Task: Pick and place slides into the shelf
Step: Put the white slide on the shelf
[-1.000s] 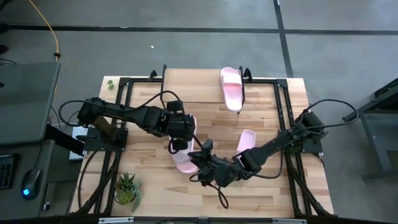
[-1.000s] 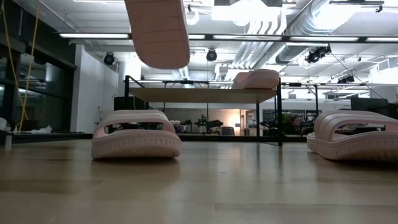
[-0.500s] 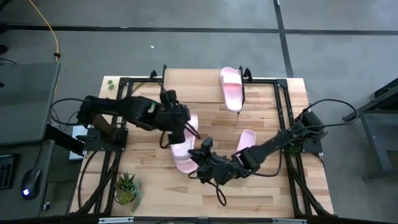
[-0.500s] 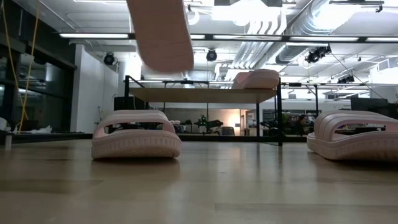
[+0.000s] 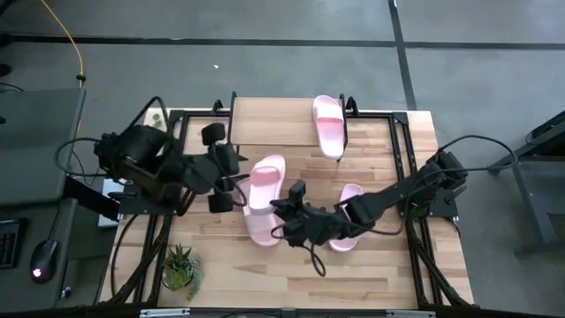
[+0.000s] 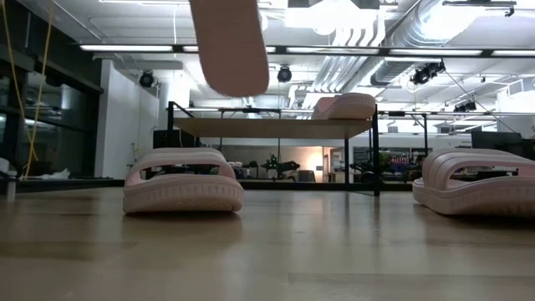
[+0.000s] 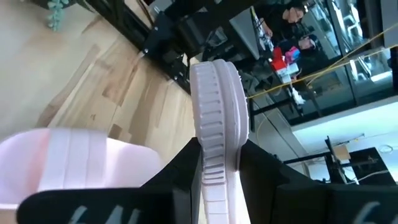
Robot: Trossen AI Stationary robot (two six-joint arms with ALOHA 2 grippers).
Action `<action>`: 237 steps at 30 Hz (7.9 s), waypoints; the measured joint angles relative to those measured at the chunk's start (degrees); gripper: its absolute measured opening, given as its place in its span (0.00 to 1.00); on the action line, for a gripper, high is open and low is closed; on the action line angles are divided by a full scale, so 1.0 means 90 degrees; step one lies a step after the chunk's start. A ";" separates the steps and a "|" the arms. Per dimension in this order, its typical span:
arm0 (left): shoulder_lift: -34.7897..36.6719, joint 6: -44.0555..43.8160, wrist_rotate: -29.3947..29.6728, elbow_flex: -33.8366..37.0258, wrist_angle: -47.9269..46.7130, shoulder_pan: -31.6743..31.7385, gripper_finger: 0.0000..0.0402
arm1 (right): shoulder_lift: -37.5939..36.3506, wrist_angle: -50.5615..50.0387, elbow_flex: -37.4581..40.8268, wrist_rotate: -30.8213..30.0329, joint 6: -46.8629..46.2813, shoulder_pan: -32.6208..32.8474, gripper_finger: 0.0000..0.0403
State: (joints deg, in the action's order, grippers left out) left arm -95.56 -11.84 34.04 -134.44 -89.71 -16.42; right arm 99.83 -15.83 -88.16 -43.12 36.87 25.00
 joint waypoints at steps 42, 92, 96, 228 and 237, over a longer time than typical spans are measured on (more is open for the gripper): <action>0.0414 -0.0052 -0.0573 0.0025 -0.0034 -0.0304 0.31 | -0.1403 -0.1623 0.0000 0.3854 0.0727 -0.3887 0.14; 0.0409 0.0124 -0.0542 0.0025 -0.0034 -0.0304 0.32 | -0.1380 -0.3663 -0.0007 0.5910 -0.0541 -0.5105 0.14; 0.0409 0.0121 -0.0542 0.0025 -0.0033 -0.0304 0.32 | -0.1377 -0.3760 -0.0007 0.5917 -0.0567 -0.5105 0.14; 0.0406 -0.0595 -0.2098 0.0028 -0.0034 -0.0302 0.32 | -0.0650 -0.5708 -0.0033 0.2959 -0.6097 -0.0402 0.72; 0.0406 -0.0619 -0.2164 0.0028 -0.0034 -0.0302 0.31 | -0.0651 -0.6202 0.0000 0.2150 -0.7192 0.0462 0.72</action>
State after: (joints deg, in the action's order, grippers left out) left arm -91.90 -17.41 14.57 -134.18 -90.02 -19.14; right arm 93.97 -71.65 -88.16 -23.76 -27.86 29.16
